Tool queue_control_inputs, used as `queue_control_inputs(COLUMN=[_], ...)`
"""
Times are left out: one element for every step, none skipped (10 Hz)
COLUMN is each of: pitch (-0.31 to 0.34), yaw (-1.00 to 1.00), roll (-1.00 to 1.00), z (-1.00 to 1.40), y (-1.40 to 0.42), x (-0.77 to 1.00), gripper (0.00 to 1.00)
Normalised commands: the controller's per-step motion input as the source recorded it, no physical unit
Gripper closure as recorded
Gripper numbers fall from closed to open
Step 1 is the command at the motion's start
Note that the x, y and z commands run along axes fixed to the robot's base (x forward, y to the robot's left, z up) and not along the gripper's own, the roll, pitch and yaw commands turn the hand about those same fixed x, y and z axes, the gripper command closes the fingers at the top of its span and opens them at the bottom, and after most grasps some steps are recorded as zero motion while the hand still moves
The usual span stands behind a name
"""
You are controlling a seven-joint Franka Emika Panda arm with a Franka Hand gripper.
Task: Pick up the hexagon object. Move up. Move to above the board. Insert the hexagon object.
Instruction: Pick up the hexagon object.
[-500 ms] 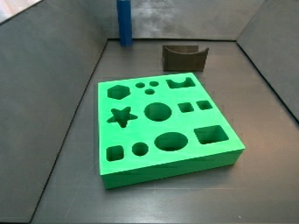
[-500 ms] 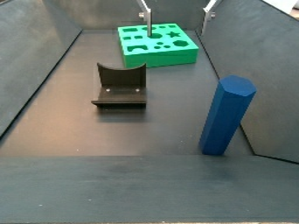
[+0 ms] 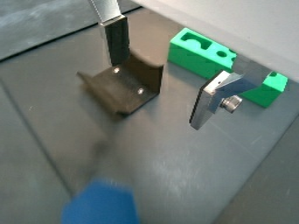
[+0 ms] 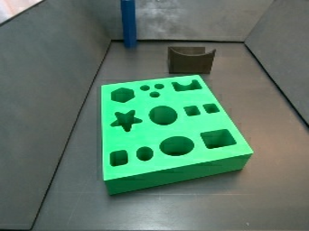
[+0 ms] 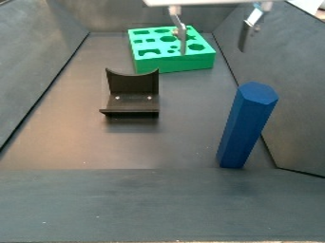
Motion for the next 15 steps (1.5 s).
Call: queue_control_inputs(pitch=[-0.069,-0.076,-0.086,-0.099,-0.114,-0.104,-0.1,-0.093,-0.083,-0.053,-0.054,-0.039,-0.019,-0.026,0.0], yaw=[0.14,0.16,0.2,0.19,0.15,0.07,0.0,0.0,-0.06,-0.12,-0.3,-0.52,-0.54,-0.15,0.0], roll=[-0.15,-0.12,-0.09,-0.06,-0.08,-0.1,-0.13,-0.14,-0.15,-0.13,-0.1,-0.01,0.0,0.0,0.0], z=[-0.16,-0.21,-0.23,-0.27,-0.27,-0.27,-0.24,-0.21,-0.18,-0.1,-0.14,-0.17,-0.15,0.0,0.0], y=[0.46,0.47,0.49,0.47,0.44,0.36,0.32,0.34,0.35,0.27,0.23,0.12,0.12,0.01,0.0], x=[-0.22,-0.3,-0.37,-0.48,-0.45,-0.29,-0.15,-0.08,-0.07,0.0,0.0,0.0,0.0,-0.1,0.0], gripper=[0.0,0.0,0.0,0.0,0.0,0.0,0.0,0.0,0.0,0.0,0.0,0.0,0.0,0.0,0.0])
